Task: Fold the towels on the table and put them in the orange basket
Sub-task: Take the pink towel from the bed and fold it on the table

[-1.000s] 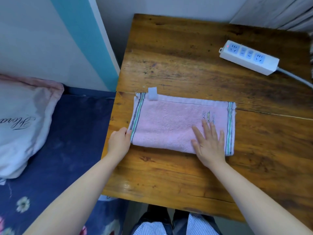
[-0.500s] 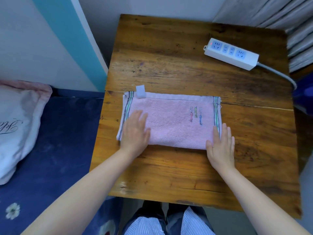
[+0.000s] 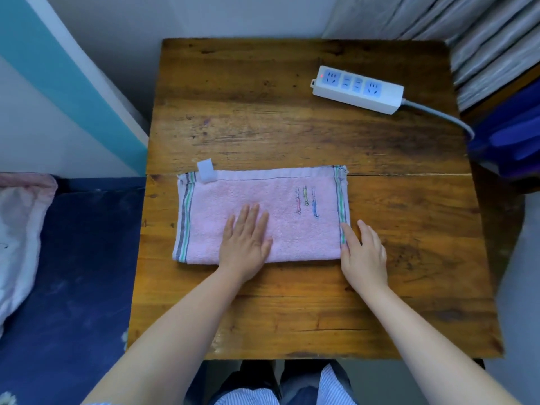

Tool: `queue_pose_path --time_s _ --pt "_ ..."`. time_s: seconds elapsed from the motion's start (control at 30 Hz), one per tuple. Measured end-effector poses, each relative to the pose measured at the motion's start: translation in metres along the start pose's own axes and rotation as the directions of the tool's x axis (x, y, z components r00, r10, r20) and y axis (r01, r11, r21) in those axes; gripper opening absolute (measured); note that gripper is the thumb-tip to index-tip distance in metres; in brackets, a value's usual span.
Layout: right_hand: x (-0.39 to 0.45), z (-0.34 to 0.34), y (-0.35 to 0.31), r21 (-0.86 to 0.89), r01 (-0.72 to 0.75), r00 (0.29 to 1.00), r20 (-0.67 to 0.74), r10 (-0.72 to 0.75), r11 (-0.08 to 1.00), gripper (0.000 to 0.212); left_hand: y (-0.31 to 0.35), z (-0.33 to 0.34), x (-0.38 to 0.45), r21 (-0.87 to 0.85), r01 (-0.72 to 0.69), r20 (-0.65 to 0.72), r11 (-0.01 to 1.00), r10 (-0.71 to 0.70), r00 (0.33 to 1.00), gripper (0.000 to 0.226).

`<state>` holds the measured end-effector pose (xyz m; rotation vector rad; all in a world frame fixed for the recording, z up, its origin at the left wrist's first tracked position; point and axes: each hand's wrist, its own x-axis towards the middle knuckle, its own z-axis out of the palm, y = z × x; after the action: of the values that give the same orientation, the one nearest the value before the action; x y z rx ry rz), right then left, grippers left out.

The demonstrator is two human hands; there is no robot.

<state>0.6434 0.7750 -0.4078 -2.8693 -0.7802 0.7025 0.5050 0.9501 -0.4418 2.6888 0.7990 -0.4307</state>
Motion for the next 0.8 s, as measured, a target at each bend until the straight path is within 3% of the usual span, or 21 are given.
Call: queue_pose_path --time_s 0.17,0.33,0.53,0.8 --pt "0.001 0.004 -0.011 0.228 -0.205 0.974 -0.047 0.221 0.952 0.059 0.003 -0.011 0.007 -0.036 0.018 0.049 0.999 -0.016 0.999 0.062" --pt "0.012 0.008 -0.022 0.356 -0.28 0.948 -0.044 0.315 0.892 0.045 0.012 -0.031 0.042 -0.039 0.047 -0.027 0.998 -0.048 0.998 0.063" --pt "0.023 -0.006 -0.023 0.36 -0.319 0.946 0.068 0.316 0.877 0.028 0.013 -0.031 0.06 -0.032 0.094 -0.037 0.995 -0.096 0.995 0.065" --pt "0.022 -0.021 -0.019 0.529 -0.179 0.984 0.083 0.159 0.83 0.028 0.012 -0.023 0.059 -0.053 0.095 -0.092 0.994 -0.099 0.991 0.064"
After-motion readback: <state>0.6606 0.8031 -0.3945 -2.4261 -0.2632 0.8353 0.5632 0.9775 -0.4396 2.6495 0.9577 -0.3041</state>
